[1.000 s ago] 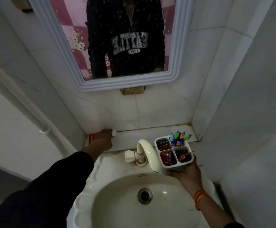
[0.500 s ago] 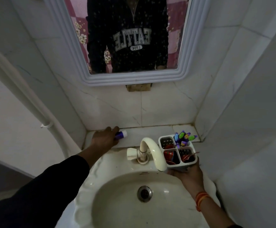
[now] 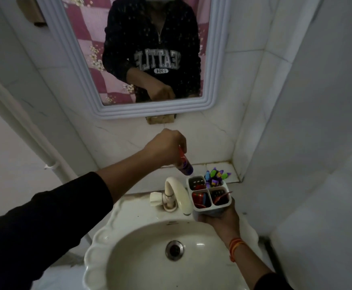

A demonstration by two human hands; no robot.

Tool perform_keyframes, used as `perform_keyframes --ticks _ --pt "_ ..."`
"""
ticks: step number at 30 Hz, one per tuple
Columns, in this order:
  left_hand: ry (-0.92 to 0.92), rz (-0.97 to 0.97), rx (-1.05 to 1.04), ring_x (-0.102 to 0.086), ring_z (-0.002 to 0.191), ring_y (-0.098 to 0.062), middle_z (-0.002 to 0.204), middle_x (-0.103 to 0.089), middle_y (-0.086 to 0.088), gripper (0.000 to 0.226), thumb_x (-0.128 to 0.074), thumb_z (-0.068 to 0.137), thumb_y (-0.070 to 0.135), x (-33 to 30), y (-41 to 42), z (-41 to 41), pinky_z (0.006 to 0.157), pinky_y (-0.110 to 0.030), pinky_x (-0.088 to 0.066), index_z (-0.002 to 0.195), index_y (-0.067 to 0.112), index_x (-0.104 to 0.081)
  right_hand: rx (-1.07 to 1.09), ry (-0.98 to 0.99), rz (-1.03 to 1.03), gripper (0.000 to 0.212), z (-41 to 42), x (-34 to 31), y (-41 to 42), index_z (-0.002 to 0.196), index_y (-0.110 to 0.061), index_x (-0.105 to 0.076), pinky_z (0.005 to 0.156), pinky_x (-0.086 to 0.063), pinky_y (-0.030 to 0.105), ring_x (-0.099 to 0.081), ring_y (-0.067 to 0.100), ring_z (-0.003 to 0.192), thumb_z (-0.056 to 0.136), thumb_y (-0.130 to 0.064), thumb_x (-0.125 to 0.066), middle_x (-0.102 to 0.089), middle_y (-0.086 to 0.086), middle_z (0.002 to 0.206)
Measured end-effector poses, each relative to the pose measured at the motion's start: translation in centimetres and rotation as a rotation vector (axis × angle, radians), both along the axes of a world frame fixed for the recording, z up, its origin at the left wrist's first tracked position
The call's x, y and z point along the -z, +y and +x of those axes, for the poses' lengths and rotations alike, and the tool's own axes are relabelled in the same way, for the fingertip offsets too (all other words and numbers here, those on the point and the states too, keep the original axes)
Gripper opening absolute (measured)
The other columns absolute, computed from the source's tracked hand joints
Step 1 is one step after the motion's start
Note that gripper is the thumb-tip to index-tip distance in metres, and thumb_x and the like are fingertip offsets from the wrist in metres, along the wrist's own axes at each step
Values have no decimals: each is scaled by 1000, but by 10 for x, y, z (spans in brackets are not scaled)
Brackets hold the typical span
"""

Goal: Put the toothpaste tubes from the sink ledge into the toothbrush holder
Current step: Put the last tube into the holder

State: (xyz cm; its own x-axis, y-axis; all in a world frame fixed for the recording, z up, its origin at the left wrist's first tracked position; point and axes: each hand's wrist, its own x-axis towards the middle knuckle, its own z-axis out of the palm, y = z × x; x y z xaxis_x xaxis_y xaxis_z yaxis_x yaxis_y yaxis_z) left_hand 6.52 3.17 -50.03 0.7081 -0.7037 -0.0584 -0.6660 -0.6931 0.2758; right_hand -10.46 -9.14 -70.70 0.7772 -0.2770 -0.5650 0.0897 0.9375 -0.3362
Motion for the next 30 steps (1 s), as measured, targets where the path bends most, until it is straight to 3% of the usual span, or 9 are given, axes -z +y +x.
perform_keyframes --ticks 7,11,14,17,20,22,24,27,30 --pt "78 116 95 -68 84 -16 106 -67 -2 36 -80 74 19 30 -39 -19 67 -29 -60 109 20 -72 -33 -33 -13 64 0 8 0 120 -7 -65 78 -53 71 -57 52 112 70 -45 -73 -60 28 130" --pt "217 21 30 -69 86 -15 105 -74 -2 31 -75 83 40 36 -46 -14 74 -26 -58 103 17 -77 -24 16 -74 113 0 14 -2 130 -9 -63 79 -50 72 -54 57 118 30 -46 -99 -59 28 134" --pt "426 -53 -171 -76 83 -22 95 -78 -8 40 -60 95 43 38 -47 -3 73 -32 -63 99 7 -76 -43 5 -72 113 2 17 -4 133 -8 -62 80 -49 71 -51 59 121 34 -47 -98 -57 30 136" --pt "530 153 -237 -75 86 -24 100 -76 -10 43 -51 100 38 51 -45 -1 73 -32 -63 106 0 -70 -52 49 -107 111 -1 13 -3 132 -8 -63 81 -50 72 -54 57 120 35 -47 -99 -59 29 134" --pt "648 214 -209 -69 77 -22 105 -75 -18 36 -51 100 28 61 -47 -9 58 -24 -58 109 -2 -67 -89 171 -628 80 -11 11 -2 127 -16 -62 77 -61 58 -67 35 108 56 -14 -98 -68 15 123" --pt "611 164 -232 -70 86 -26 108 -74 -21 39 -46 101 29 65 -53 -13 78 -33 -60 110 -2 -67 -72 206 -842 70 -13 16 -2 116 -28 -64 68 -64 44 -68 26 105 61 6 -91 -71 3 114" --pt "571 84 -282 -75 88 -31 97 -77 -19 44 -42 101 33 65 -59 -12 90 -36 -60 103 -2 -68 -79 252 -1006 70 -11 14 -5 110 -35 -64 75 -64 46 -69 21 105 54 -7 -96 -74 -8 106" --pt "514 -18 -296 -77 78 -29 82 -78 -17 43 -40 103 33 55 -70 -2 82 -31 -61 80 9 -67 -67 270 -1207 81 2 2 -23 125 -35 -60 94 -58 43 -67 16 108 52 -22 -93 -70 -21 110" --pt "530 -184 -405 -72 59 -20 70 -74 -11 41 -45 100 36 51 -85 13 64 -25 -59 86 6 -69 -137 324 -1378 82 19 -19 -52 134 -26 -53 91 -55 36 -66 17 103 63 -19 -94 -68 -7 111"
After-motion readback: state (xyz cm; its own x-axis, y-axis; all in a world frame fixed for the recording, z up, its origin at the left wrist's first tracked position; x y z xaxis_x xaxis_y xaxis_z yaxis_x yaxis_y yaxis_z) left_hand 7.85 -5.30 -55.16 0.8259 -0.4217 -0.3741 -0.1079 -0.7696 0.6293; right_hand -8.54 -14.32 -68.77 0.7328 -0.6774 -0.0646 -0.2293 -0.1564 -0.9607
